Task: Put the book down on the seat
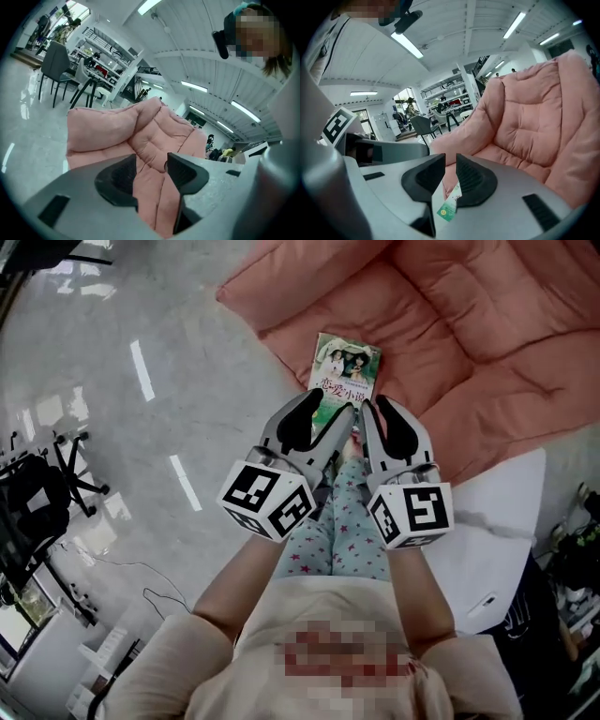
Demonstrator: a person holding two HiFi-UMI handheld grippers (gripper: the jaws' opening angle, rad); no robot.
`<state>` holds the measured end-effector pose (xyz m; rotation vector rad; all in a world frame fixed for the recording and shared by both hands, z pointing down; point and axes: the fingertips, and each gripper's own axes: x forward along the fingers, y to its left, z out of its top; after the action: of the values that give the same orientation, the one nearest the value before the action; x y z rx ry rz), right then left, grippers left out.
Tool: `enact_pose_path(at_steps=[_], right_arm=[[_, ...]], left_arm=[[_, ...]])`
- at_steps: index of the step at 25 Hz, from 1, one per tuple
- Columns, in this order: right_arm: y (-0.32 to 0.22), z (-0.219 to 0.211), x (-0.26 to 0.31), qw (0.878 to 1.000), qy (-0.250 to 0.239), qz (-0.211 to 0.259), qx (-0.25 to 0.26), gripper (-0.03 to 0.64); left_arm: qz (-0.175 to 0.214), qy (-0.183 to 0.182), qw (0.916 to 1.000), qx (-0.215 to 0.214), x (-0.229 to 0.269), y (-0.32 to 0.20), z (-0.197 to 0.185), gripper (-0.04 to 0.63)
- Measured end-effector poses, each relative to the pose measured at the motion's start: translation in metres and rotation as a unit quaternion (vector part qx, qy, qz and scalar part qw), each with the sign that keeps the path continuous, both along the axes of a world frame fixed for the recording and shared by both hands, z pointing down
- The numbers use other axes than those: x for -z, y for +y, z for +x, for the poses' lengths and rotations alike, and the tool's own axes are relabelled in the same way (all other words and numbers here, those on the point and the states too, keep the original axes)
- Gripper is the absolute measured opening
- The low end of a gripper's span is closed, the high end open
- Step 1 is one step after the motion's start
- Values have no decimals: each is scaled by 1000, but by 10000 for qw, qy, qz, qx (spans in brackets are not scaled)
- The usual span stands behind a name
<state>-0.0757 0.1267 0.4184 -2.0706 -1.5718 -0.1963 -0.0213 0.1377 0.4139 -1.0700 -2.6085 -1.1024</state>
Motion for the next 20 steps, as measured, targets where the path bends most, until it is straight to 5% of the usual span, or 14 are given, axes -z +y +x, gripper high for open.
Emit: enact_pose_path(at_steps=[6, 14, 20], right_arm=[[-3, 9, 84, 9980, 27, -571, 271, 35], [-15, 29, 201, 9882, -81, -1307, 790, 19], [-21, 34, 263, 9811, -148, -1714, 882, 8]], left_arm=[[-152, -197, 9989, -407, 65, -18, -6, 167], [-600, -465, 9964, -368, 162, -24, 7, 121], [-1288, -411, 9899, -417, 223, -30, 14, 94]])
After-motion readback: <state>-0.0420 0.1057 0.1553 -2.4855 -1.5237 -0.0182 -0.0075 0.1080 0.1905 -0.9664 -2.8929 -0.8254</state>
